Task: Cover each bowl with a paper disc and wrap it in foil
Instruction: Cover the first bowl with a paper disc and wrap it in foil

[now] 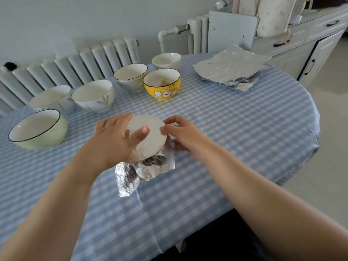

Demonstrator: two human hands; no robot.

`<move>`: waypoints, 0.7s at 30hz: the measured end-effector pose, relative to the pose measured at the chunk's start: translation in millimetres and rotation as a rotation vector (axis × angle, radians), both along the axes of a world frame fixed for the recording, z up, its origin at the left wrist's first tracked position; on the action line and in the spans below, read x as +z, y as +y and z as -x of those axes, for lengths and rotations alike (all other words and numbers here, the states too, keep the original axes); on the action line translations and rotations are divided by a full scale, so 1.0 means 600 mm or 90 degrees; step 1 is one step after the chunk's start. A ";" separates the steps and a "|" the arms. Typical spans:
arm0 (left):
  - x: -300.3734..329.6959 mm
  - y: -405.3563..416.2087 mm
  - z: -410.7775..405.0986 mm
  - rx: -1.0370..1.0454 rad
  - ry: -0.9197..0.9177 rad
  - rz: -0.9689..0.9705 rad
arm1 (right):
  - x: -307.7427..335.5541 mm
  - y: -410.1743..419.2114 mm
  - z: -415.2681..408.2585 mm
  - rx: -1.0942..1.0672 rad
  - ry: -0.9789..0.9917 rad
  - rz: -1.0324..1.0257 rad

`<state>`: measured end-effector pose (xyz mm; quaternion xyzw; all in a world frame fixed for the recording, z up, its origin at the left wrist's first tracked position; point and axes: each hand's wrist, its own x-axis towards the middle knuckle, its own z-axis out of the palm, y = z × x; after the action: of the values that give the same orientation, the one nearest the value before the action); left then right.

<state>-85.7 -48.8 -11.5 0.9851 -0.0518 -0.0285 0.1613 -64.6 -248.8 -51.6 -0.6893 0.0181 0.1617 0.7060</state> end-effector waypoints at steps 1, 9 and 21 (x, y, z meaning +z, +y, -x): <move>0.000 -0.004 0.011 0.008 -0.015 -0.027 | 0.002 -0.005 -0.010 0.039 0.001 0.012; -0.034 -0.008 0.008 -0.123 -0.104 -0.069 | -0.002 -0.006 -0.030 0.107 -0.101 0.110; -0.040 -0.005 0.004 -0.130 -0.077 -0.064 | -0.034 0.028 0.031 -0.148 -0.234 0.101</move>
<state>-88.0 -52.0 -35.4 0.9814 -0.1603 0.0122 0.1049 -83.0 -232.1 -72.0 -0.7536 -0.0186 -0.0510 0.6551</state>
